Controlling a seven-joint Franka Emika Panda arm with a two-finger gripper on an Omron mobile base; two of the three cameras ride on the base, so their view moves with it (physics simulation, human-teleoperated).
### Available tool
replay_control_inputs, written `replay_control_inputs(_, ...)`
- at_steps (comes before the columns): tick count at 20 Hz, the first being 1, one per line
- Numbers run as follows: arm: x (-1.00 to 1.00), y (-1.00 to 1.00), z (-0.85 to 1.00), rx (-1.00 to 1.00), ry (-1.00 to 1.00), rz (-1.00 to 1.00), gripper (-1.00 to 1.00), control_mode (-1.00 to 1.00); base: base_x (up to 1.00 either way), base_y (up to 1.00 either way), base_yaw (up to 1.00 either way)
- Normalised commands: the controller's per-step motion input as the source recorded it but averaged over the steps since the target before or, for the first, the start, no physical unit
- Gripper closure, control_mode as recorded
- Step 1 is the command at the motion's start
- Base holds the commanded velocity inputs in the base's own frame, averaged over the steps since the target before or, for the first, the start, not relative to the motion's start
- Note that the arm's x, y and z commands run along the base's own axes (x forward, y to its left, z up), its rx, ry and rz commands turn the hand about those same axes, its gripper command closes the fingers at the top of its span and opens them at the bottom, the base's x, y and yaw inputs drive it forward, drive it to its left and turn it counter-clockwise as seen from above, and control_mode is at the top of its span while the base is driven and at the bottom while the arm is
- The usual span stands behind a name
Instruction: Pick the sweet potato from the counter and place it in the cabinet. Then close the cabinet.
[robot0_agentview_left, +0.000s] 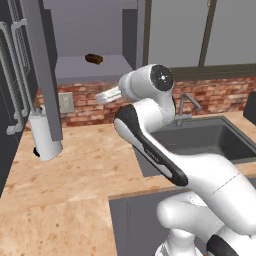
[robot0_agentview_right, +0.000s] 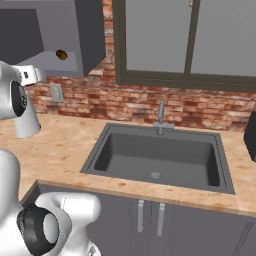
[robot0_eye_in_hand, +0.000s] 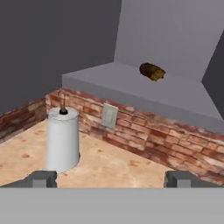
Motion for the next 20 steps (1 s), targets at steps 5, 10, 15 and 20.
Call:
replay_control_inputs(5, -1.00, 0.00, 0.00, 0.00, 0.13, 0.33, -1.00, -1.00, 0.00, 0.00, 0.00)
replay_control_inputs(10, -1.00, 0.10, -0.01, -0.08, 0.04, 0.37, -1.00, -1.00, 0.00, 0.00, 0.00)
replay_control_inputs(15, -1.00, 0.38, -0.11, -0.29, -0.09, 0.27, -1.00, -1.00, 0.00, 0.00, 0.00)
replay_control_inputs(20, -1.00, 0.14, -0.01, -0.31, -0.14, 0.22, -1.00, -1.00, 0.00, 0.00, 0.00)
